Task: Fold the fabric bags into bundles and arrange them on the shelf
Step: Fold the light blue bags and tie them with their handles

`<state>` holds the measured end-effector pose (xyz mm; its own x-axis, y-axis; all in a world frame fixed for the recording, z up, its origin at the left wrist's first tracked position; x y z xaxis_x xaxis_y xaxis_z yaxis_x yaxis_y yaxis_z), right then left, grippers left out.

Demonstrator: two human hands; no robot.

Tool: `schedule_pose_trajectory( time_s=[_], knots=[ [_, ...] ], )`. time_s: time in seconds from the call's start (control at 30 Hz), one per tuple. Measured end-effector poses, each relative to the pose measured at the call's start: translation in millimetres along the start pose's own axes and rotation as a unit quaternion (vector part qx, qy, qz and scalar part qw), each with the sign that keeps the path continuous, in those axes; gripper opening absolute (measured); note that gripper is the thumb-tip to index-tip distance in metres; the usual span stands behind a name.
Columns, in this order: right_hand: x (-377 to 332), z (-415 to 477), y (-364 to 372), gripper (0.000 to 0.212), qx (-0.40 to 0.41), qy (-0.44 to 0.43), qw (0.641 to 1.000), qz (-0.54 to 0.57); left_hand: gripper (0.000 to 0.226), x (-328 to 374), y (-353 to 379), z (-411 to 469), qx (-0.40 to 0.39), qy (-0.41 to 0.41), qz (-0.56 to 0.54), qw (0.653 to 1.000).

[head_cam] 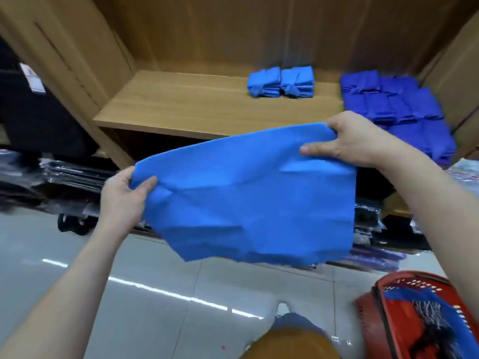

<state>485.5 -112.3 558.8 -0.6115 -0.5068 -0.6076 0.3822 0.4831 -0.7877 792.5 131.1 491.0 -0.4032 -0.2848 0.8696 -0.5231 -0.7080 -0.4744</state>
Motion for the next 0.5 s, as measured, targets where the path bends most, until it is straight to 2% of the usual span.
schedule_pose_trajectory(
  time_s=[0.03,0.07,0.1,0.23,0.27,0.33,0.37,0.43,0.5],
  knots=[
    [-2.9,7.8,15.0,0.024,-0.074,0.011,0.997,0.021,0.025,1.5,-12.5,7.9,0.017,0.004,0.005,1.000],
    [-5.2,15.7,27.5,0.032,-0.134,0.020,0.990,0.024,0.025,2.7,-23.4,16.0,0.032,0.007,0.011,0.999],
    [-5.3,25.5,35.5,0.037,-0.170,0.025,0.985,0.017,0.026,5.2,-33.4,25.1,0.043,0.012,0.025,0.999],
    [-6.2,68.0,63.3,0.025,-0.272,0.063,0.959,0.044,0.017,25.3,-66.5,61.0,0.102,0.030,0.094,0.990],
    [-8.9,79.7,64.6,0.027,-0.288,0.066,0.954,0.046,0.029,34.9,-80.3,70.5,0.139,0.041,0.147,0.978],
    [-20.5,106.8,53.5,0.025,-0.272,0.065,0.955,0.101,0.053,60.0,-103.1,90.9,0.193,0.066,0.271,0.941],
    [-30.4,122.0,43.7,0.024,-0.256,0.053,0.952,0.157,0.058,78.4,-110.8,98.1,0.211,0.078,0.322,0.920],
    [-61.1,150.2,19.8,0.022,-0.206,0.009,0.936,0.286,0.058,103.4,-127.0,117.4,0.238,0.088,0.352,0.901],
    [-95.7,180.8,-16.3,0.020,-0.115,-0.063,0.921,0.367,0.054,121.4,-142.4,140.3,0.260,0.094,0.286,0.918]
  ],
)
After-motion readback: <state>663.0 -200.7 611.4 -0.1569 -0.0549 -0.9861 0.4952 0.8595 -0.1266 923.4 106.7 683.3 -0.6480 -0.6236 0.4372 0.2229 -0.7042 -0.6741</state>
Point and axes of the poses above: each hand's wrist, its own z-axis towards the middle knuckle, its own y-axis out of the palm, x = y × z, the point moved 10 cm from there along z, towards the middle knuckle, and after that the axes turned 2 degrees about y, right-handed, at the moved point
